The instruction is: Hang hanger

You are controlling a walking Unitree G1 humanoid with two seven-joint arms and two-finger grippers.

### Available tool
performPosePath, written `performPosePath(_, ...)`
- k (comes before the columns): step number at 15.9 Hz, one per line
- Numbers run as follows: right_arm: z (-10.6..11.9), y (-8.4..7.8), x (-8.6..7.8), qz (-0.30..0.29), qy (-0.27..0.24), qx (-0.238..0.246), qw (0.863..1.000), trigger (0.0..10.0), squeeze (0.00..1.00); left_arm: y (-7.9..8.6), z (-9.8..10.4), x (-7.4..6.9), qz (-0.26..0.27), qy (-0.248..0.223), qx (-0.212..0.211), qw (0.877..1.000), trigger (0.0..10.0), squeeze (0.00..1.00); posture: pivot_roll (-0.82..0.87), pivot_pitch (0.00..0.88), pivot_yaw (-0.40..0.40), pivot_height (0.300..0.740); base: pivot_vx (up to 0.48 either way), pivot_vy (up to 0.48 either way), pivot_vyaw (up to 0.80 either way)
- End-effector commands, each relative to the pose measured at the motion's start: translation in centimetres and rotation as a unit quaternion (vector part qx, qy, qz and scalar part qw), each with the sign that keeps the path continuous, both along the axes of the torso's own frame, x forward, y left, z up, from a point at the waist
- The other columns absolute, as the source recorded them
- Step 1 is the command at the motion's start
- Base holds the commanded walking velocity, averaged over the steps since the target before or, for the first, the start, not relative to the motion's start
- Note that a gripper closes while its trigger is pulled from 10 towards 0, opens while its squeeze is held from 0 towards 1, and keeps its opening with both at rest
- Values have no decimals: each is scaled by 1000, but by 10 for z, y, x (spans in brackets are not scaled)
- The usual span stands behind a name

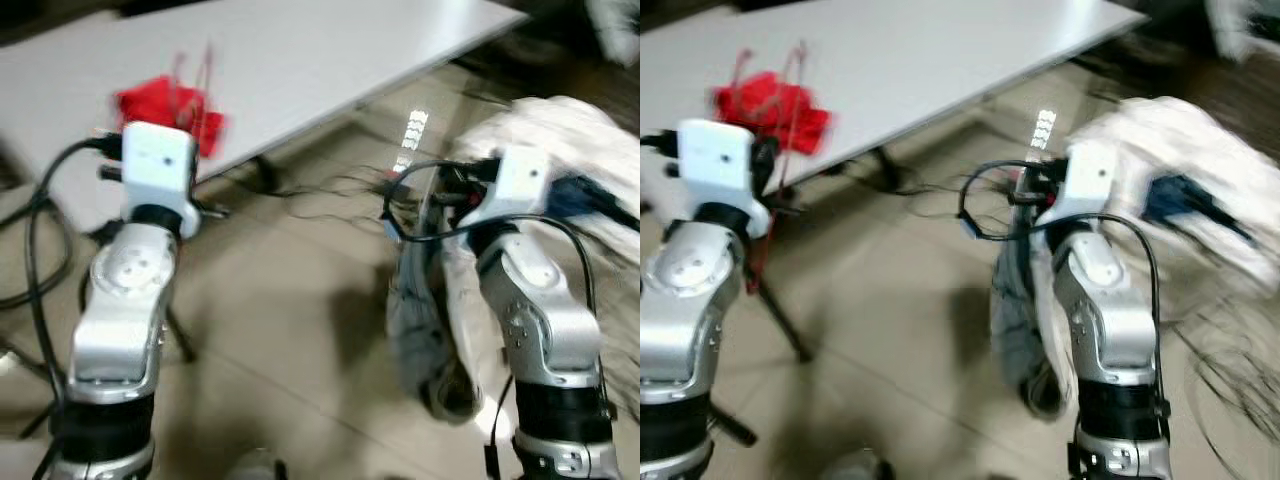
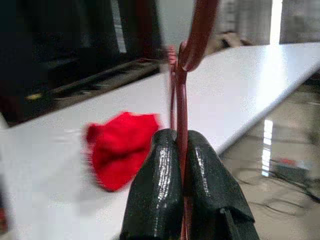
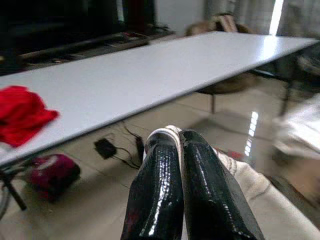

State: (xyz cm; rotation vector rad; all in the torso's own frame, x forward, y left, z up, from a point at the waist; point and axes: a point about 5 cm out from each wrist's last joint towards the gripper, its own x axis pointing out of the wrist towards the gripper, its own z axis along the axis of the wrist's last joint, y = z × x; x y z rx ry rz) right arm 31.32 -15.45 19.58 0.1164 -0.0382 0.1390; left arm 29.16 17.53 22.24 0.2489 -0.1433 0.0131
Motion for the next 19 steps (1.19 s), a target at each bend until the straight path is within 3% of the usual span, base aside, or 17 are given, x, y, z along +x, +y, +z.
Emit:
performPosePath(1,16,-7,2,-6,-39,2,999,10000,0,-8,5,-1,-15,-9,0,1000,10000,0,28,39,-57,740,458,0,800)
performPosePath(7,38,-9,13,-4,-66,26,997,10000,0,-8,12,-2,-14,-18,4,1000,10000,0,37,41,-67,740,458,0,133)
performPosePath(9,68,-9,23,7,-107,18,994,10000,0,-6,13,-1,-9,-21,5,1000,10000,0,34,36,-71,740,458,0,0)
performPosePath(10,83,-2,32,28,-120,27,992,10000,0,-4,13,0,-6,-21,5,1000,10000,0,24,34,-67,740,458,0,0)
performPosePath(12,135,32,61,82,-169,-3,982,10000,0,5,14,3,11,-22,10,1000,10000,0,21,29,-66,740,458,0,0)
performPosePath(13,155,43,66,100,-193,-1,976,10000,0,9,15,4,18,-24,13,999,10000,0,24,27,-68,740,461,0,0)
performPosePath(14,199,57,71,136,-234,48,962,10000,0,18,19,5,32,-30,19,999,10000,0,37,26,-79,740,458,0,0)
performPosePath(16,251,74,64,205,-273,129,931,10000,0,31,25,4,53,-37,29,997,10000,0,44,27,-86,740,458,0,0)
performPosePath(17,264,85,61,237,-276,152,919,10000,0,36,26,2,65,-39,34,997,10000,0,54,28,-97,740,454,0,0)
performPosePath(19,273,102,56,262,-297,131,909,10000,0,44,27,-2,79,-40,39,995,10000,0,66,31,-103,740,458,0,0)
